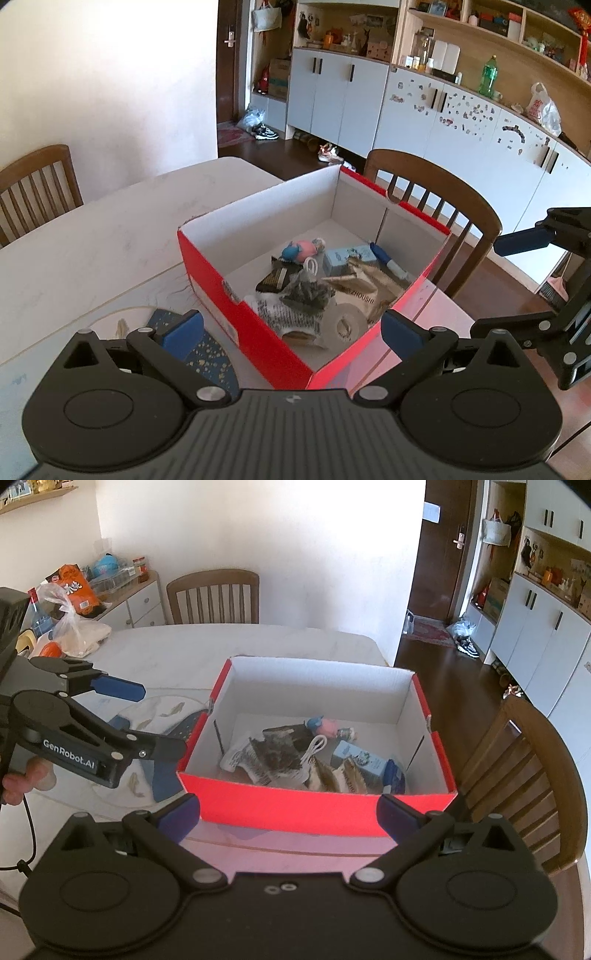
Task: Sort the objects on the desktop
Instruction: 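Withdraw both tools from the box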
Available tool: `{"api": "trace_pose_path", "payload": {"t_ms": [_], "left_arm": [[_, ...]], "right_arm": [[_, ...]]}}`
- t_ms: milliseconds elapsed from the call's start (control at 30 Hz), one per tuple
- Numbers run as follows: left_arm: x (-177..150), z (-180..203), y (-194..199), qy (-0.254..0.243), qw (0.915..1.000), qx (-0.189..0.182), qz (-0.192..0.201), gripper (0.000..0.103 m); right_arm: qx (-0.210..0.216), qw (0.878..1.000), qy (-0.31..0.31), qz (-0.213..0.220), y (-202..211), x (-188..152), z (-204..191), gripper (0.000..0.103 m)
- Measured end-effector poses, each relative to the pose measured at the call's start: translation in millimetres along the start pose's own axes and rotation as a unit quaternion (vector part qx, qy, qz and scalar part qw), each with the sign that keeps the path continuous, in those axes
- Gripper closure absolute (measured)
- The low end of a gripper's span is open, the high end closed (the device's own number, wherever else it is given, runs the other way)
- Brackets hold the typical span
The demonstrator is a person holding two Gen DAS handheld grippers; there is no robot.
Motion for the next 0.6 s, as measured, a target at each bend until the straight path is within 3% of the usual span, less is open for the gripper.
{"api": "trace_pose_path", "payload": {"t_ms": [600], "left_arm": [[-17.0,-9.7,12.1,0.019,0.9998,0.010,0.004,0.000]], "right_arm": [[-0.003,1.000,-0.001,-0.013,-1.4,-3.9,-14.2,0.000]]}}
Point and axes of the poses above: each gripper's, at about its wrist camera, not at the fingertips, and y roughly against the way its jaws point, z to its right, x to its top, the point moved 2 cm from there along -y, roughly the way its jaws point, and after that the axes turned 2 degrees about -y, right-handed, at the moved point
